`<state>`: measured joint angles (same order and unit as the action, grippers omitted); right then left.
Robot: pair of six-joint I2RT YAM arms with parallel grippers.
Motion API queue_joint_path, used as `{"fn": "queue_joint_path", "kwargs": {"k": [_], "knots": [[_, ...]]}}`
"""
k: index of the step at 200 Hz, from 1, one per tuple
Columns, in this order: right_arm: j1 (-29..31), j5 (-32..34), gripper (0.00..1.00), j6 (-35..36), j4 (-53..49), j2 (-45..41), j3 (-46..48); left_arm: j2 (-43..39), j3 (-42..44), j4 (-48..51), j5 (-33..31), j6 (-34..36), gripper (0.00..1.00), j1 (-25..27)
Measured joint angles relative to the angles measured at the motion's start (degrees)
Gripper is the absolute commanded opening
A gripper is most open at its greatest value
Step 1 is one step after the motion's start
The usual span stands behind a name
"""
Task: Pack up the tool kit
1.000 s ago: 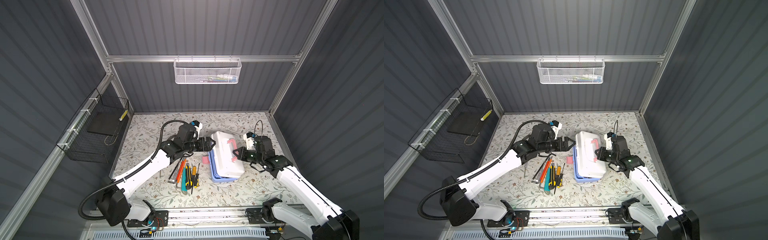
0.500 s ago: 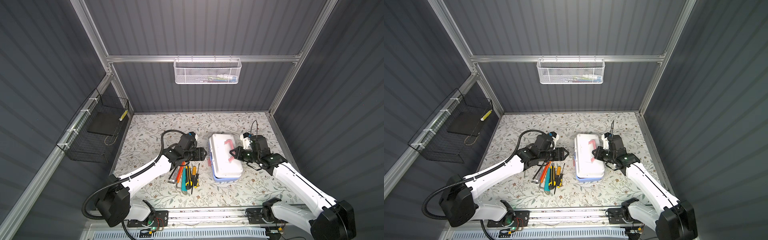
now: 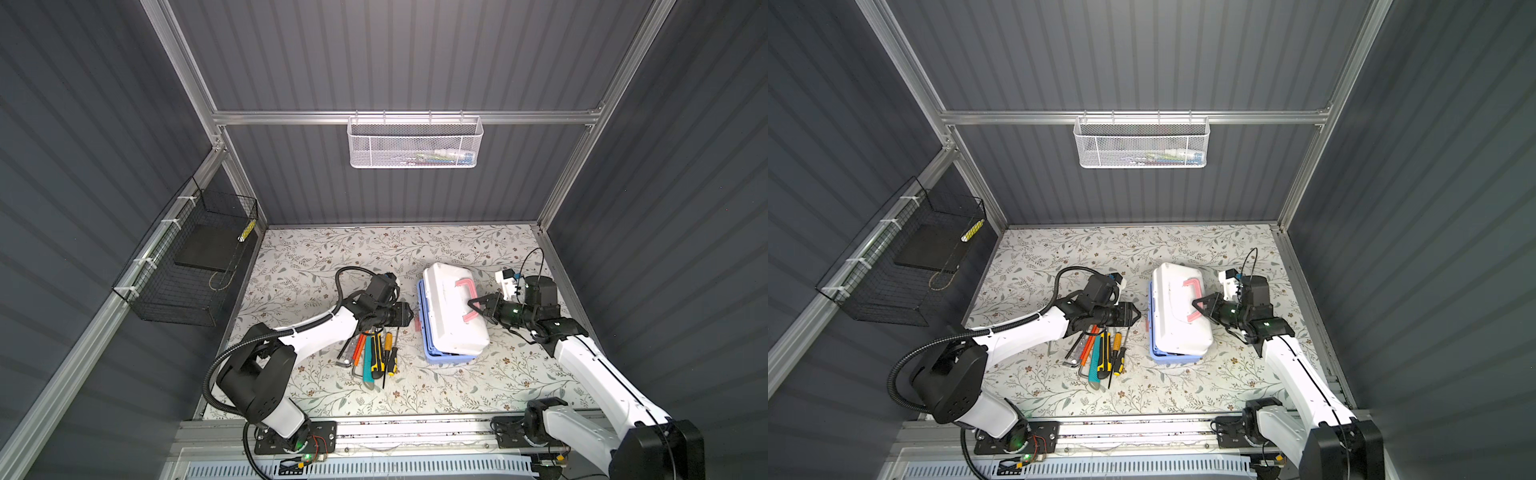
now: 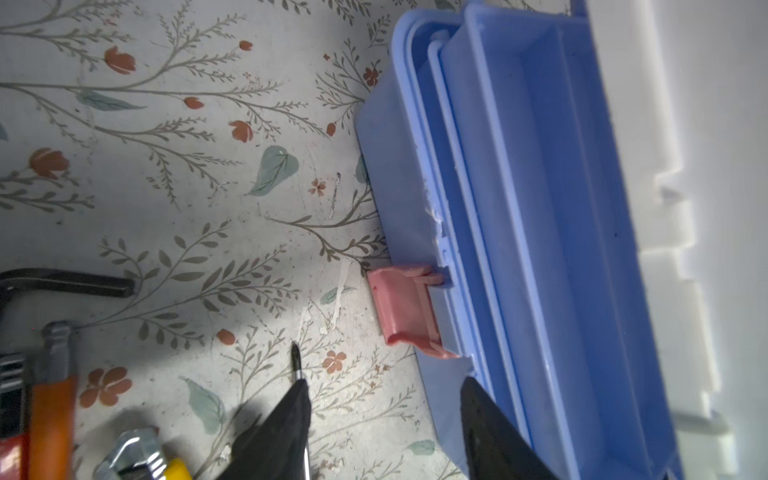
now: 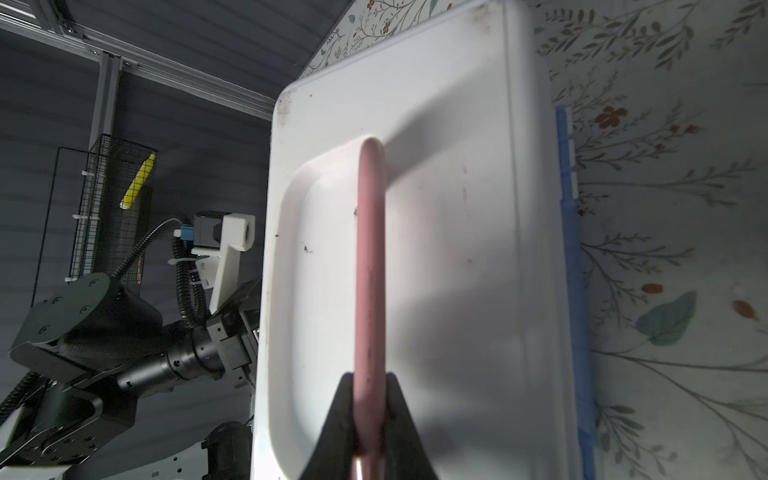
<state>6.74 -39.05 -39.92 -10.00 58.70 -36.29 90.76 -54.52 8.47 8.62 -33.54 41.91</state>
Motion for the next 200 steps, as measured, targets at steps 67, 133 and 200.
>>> {"fn": "queue_joint_path", "kwargs": {"k": [67, 133, 200], "knots": [[-1.18, -1.95, 0.0, -1.18, 0.83, -0.63, 0.57, 3.08, 0.0, -4.96, 3.1, -0.04, 0.56, 0.0], [-1.2, -2.99, 0.0, -1.49, 1.03, -0.66, 0.68, 5.51, 0.0, -7.28, 4.9, -0.02, 0.55, 0.0], [-1.2, -2.99, 0.0, -1.9, 1.66, -0.7, 0.96, 6.73, -1.14, -7.34, 4.74, -0.04, 0.54, -0.35]]}}
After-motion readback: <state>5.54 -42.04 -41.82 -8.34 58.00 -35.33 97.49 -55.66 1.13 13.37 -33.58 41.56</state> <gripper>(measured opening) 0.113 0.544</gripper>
